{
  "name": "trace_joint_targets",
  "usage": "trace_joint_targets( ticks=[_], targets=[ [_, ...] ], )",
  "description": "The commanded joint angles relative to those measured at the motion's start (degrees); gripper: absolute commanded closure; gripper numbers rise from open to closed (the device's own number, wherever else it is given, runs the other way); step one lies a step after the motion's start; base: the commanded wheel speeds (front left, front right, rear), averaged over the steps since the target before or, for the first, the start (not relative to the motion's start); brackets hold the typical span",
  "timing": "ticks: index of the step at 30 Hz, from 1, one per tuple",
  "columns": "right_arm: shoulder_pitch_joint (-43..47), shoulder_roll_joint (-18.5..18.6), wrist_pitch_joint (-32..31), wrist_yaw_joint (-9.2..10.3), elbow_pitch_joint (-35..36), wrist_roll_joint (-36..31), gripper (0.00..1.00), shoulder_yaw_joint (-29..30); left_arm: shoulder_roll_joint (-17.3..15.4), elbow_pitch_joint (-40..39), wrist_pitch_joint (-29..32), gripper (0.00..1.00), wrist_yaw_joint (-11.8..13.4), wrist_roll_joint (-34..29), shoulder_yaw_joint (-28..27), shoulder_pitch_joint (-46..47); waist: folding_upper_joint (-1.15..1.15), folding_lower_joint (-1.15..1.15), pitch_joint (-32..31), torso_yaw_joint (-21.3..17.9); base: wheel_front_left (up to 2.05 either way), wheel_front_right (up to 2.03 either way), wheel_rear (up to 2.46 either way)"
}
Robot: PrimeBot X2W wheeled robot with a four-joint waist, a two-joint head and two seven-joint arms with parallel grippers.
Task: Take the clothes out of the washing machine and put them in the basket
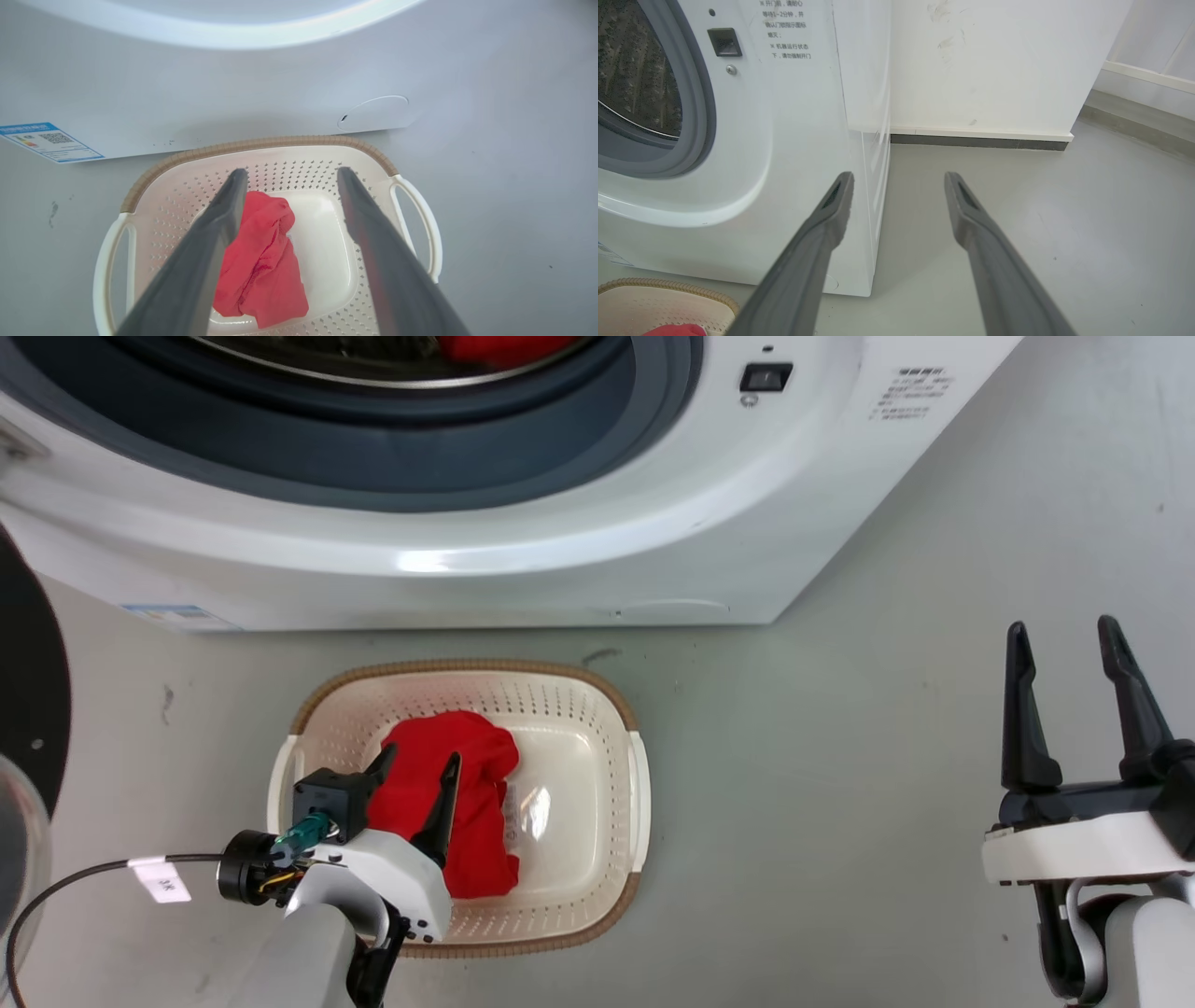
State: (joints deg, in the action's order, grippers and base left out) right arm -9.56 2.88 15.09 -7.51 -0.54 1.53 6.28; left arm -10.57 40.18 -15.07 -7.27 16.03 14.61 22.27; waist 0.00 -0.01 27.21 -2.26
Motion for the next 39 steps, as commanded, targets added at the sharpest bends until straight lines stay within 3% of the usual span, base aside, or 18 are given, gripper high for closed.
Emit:
trace_joint_targets(
  ticks=[1, 6, 15, 21, 31, 35, 39],
  targets=[
    [0.62, -0.01, 0.13, 0.04, -0.24, 0.10, 0.00, -0.14, -0.11, -1.34, -0.15, 0.00, -0.04, 0.06, -0.60, -0.91, 0.00, 0.01, -2.50, 0.73, 0.00, 0.00, 0.00],
    [1.65, -0.01, 0.13, 0.04, -0.19, 0.57, 0.00, -0.30, -0.84, -7.42, -0.15, 0.00, -0.18, 0.22, -1.73, -2.40, 0.00, 0.01, -4.14, 0.27, 0.00, 0.00, 0.00],
    [1.02, -0.01, 0.13, 0.04, -0.20, 2.49, 0.00, -1.68, -7.49, -14.87, -0.15, 0.00, -0.22, 3.54, 3.21, 3.39, 0.00, 0.01, -2.19, -3.48, 0.00, 0.00, 0.00],
    [0.27, -0.03, 0.13, 0.04, -0.34, 4.13, 0.00, -2.47, -13.01, -15.46, 2.36, 0.00, -0.22, 9.06, 6.90, 12.81, 0.00, 0.01, 1.72, -6.59, 0.00, 0.00, 0.00],
    [-2.18, -0.03, 0.13, 0.04, 0.64, 7.74, 0.00, -3.89, -20.21, -14.18, 19.79, 0.00, -0.16, 16.17, 11.43, 36.92, 0.00, 0.01, 11.22, -11.88, 0.00, 0.00, 0.00],
    [-3.09, -0.04, 0.13, 0.04, 1.08, 8.81, 0.00, -4.37, -21.48, -12.13, 26.62, 0.00, -0.17, 17.98, 13.82, 44.90, 0.00, 0.01, 14.04, -12.72, 0.00, 0.00, 0.00],
    [-4.22, -0.04, 0.13, 0.04, 1.40, 10.52, 0.00, -5.92, -22.14, -7.13, 37.42, 0.00, -0.17, 20.92, 14.68, 55.74, 0.00, 0.01, 17.13, -14.72, 0.00, 0.00, 0.00]
  ],
)
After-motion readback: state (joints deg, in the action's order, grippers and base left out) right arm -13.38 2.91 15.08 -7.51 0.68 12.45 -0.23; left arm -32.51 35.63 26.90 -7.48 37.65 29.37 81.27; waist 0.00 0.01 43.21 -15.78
